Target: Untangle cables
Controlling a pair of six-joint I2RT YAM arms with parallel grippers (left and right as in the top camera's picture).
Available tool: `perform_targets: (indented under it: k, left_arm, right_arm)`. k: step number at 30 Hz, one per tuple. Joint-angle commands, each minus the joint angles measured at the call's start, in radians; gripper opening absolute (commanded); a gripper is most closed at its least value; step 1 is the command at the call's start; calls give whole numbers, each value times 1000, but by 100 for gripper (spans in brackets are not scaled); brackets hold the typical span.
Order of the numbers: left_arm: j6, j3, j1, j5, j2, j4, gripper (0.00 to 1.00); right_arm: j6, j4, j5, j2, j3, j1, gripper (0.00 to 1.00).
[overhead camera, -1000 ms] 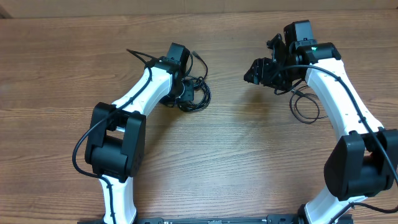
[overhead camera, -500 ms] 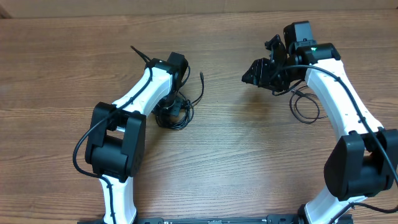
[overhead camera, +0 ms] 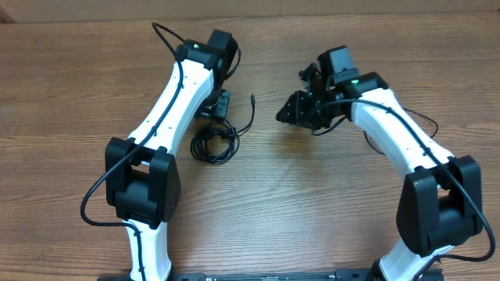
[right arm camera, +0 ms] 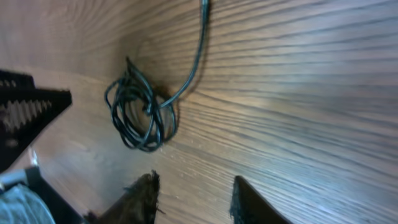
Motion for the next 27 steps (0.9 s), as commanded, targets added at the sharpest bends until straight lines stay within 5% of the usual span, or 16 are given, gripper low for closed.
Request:
perform_targets:
  k: [1,8,12,15,27]
  left_arm:
    - [-117,1,2,127,4,-9,52]
    - [-232,-147,13,195,10,85,29]
    - [-291,-241,27,197,10,155,20]
    - [-336,-288,45,210,11,214,12]
    - [-288,-360,45,282,11,346,8]
  right_arm:
    - [162,50,91,-1,-23,55,32]
    - [268,246,118,14,-79,143,37]
    - [283,357,145,44,-101,159,11]
    - [283,406,144,70,-105,159,9]
    - [287,479,106,225,-105,159,11]
